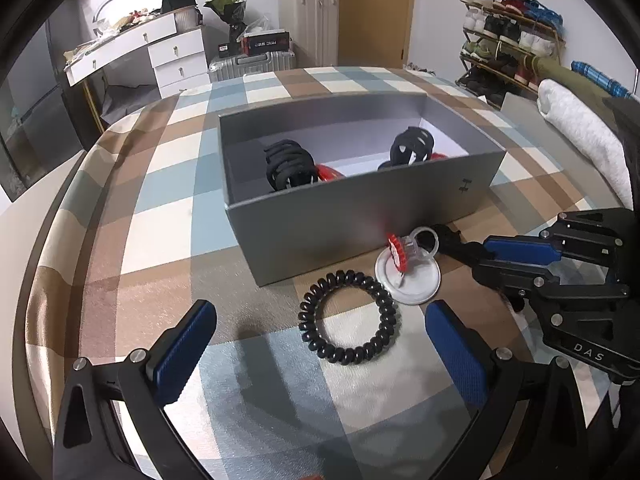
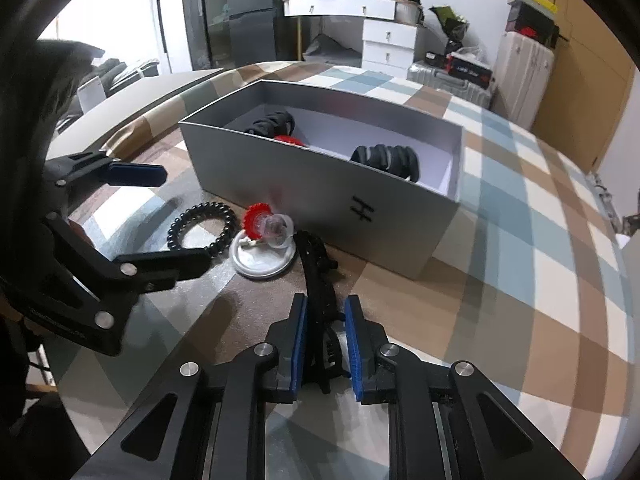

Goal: Organize jewelry
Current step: 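Grasp the black coiled hair tie with the left gripper while the right gripper holds the clip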

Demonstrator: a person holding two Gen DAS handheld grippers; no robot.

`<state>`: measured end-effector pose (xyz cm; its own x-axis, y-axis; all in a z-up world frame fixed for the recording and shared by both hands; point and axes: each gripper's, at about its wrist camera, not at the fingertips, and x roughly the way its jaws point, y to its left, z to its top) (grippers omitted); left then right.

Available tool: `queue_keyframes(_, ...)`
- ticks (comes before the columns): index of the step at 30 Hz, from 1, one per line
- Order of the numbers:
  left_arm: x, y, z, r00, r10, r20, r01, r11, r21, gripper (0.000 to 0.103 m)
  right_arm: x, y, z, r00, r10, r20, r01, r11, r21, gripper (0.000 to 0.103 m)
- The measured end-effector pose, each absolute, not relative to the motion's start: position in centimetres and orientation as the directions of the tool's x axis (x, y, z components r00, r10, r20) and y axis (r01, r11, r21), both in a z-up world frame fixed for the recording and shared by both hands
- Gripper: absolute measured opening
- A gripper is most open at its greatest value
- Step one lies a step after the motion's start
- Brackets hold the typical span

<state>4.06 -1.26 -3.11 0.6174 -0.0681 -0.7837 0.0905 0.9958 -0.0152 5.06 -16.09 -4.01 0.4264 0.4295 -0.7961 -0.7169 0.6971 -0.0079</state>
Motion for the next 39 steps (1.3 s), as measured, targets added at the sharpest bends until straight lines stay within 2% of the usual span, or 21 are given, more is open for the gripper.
queue_keyframes(6, 4.1, 0.3, -2.4, 0.643, -0.067, -0.763, 0.04, 0.998, -0.054, 0.102, 5.3, -17.3, -2.3, 0.463, 0.446, -0.766, -0.692, 0.722, 0.002, 0.017)
queue_keyframes(9, 4.2, 1.1, -2.4, 0.654, -0.069, -0.754, 0.013, 0.997, -0.08, 0.101, 5.3, -18.0, -1.3, 0.497, 0.481, -0.722, -0.682, 0.731, 0.017, 0.017)
queue_keyframes(11, 4.3, 1.3, -2.5, 0.647, -0.075, -0.759, 0.018, 0.996, -0.084, 0.092, 5.3, -18.2, -0.6, 0.511, 0.496, -0.701, -0.675, 0.737, 0.029, 0.017)
queue_keyframes(13, 4.4, 1.2, -2.8, 0.632, -0.078, -0.771, 0.027, 0.997, -0.078, 0.071, 5.2, -18.2, -0.3, 0.512, 0.511, -0.691, -0.679, 0.733, 0.039, 0.017)
queue_keyframes(14, 4.5, 1.1, -3.0, 0.621, -0.074, -0.781, 0.032, 0.997, -0.069, 0.066, 5.1, -18.2, -0.1, 0.518, 0.515, -0.683, -0.679, 0.733, 0.037, 0.017)
queue_keyframes(16, 4.7, 0.8, -3.6, 0.6, -0.064, -0.797, 0.041, 0.998, -0.049, 0.04, 4.9, -18.2, 0.2, 0.516, 0.526, -0.676, -0.684, 0.728, 0.045, 0.017)
queue_keyframes(20, 4.5, 0.3, -3.7, 0.6, -0.063, -0.798, 0.073, 0.997, -0.024, 0.021, 4.8, -18.1, 0.5, 0.516, 0.539, -0.666, -0.69, 0.722, 0.05, 0.017)
queue_keyframes(21, 4.4, 0.3, -3.7, 0.599, -0.073, -0.797, 0.083, 0.996, -0.029, 0.01, 4.7, -18.2, 0.6, 0.519, 0.538, -0.664, -0.689, 0.723, 0.048, 0.017)
queue_keyframes(22, 4.4, 0.2, -3.7, 0.597, -0.084, -0.798, 0.094, 0.995, -0.035, 0.006, 4.8, -18.2, 0.6, 0.521, 0.538, -0.663, -0.688, 0.724, 0.046, 0.017)
queue_keyframes(33, 2.7, -1.7, -1.0, 0.663, -0.187, -0.724, 0.233, 0.972, -0.038, 0.005, 5.0, -18.9, 1.3, 0.544, 0.549, -0.634, -0.671, 0.739, 0.065, 0.017)
queue_keyframes(39, 2.1, -1.7, 0.7, 0.712, -0.209, -0.67, 0.242, 0.969, -0.045, 0.005, 4.8, -19.1, 1.7, 0.555, 0.558, -0.618, -0.669, 0.74, 0.067, 0.017)
